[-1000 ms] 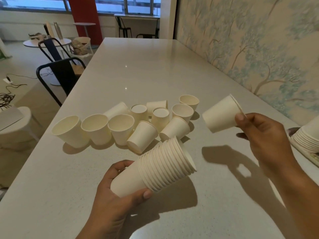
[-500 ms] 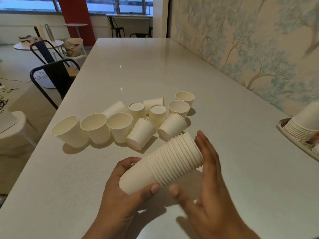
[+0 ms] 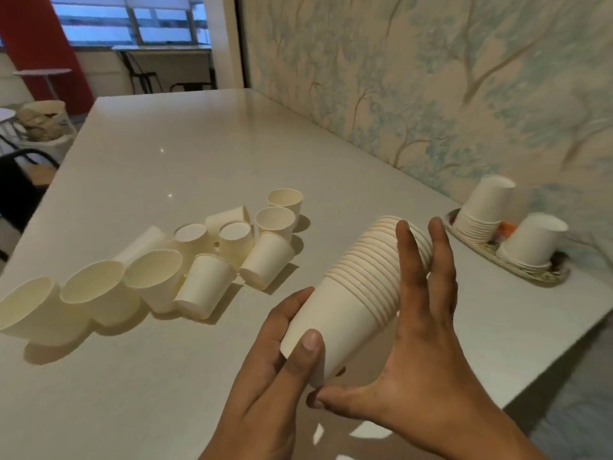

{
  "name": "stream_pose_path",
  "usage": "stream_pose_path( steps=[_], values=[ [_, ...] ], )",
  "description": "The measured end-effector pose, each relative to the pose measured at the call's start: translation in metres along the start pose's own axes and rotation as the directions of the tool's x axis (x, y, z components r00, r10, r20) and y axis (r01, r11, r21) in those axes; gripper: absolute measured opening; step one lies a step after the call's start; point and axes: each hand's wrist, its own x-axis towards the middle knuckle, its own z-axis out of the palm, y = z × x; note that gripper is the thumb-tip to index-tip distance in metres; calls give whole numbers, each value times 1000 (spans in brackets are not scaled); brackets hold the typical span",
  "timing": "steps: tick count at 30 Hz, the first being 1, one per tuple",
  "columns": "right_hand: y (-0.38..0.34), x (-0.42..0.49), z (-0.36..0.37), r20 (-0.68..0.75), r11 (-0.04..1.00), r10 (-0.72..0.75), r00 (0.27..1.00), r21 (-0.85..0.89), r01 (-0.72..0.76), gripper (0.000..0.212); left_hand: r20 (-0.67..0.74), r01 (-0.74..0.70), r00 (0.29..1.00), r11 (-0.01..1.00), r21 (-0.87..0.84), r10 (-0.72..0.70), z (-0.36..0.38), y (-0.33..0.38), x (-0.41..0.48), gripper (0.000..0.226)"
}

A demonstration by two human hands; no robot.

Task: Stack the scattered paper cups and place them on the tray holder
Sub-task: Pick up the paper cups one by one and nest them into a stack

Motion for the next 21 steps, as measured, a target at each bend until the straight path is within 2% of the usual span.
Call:
stream_pose_path(
  steps=[4,9,10,12,13,14,15,17,19,21],
  values=[
    [16,-7,-17,-78,998,-19,997,-59,14,151,80,-62,995,997,47,58,26,2,9,50],
    [40,-6,-29,-249,994,-105,963,-52,95,122,196,-57,979,998,21,52,53,16,22,55],
    [45,-3,-33,-274,993,-114,955,-26,111,118,223,-27,975,1000,9,25,58,17,28,61],
    [57,8,-47,-300,995,-91,949,12,99,109,247,4,969,1000,26,-11,62,8,43,100],
    [64,17,-56,-310,995,-27,950,87,57,104,238,19,971,999,33,-26,62,1,48,114],
    [71,26,-67,-312,977,67,948,214,2,96,222,32,974,998,61,-45,64,-5,52,112],
    [80,37,-79,-292,914,190,937,402,-60,87,206,21,978,994,107,-42,63,-10,52,96],
    [101,60,-104,-170,639,468,867,743,-199,74,184,-19,982,965,261,-31,50,-24,46,49],
    [125,79,-135,-88,478,602,793,836,-270,77,186,-28,982,932,362,-43,39,-41,45,34],
    [144,93,-158,-26,368,681,732,876,-311,83,190,-19,980,919,394,-61,33,-47,48,34]
  ],
)
